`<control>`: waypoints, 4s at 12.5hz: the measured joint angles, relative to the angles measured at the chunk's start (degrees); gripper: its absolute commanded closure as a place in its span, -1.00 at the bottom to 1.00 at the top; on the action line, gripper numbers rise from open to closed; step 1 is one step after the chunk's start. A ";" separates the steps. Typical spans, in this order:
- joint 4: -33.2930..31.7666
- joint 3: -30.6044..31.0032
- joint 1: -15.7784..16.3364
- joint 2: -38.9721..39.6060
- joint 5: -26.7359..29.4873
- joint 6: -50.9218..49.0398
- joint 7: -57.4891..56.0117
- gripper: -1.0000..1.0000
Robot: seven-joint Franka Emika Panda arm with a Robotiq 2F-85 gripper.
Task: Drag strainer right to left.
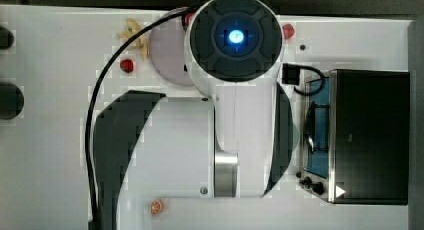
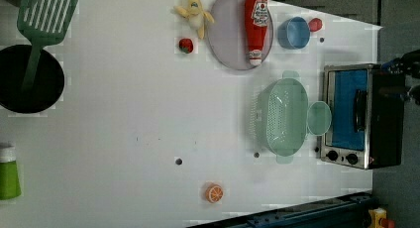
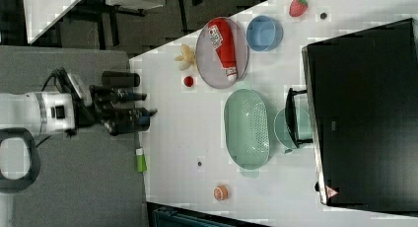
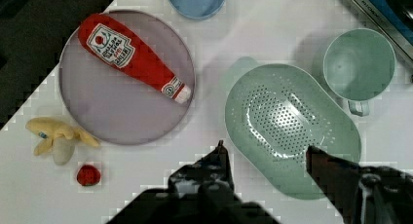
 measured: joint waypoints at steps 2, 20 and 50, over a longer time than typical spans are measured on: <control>-5.88 0.01 -0.04 -7.72 -0.81 -11.59 3.89 -0.82; -39.73 -0.52 -2.38 10.51 1.05 36.67 29.21 -1.00; -26.30 0.92 26.35 30.97 0.06 53.79 57.13 -1.00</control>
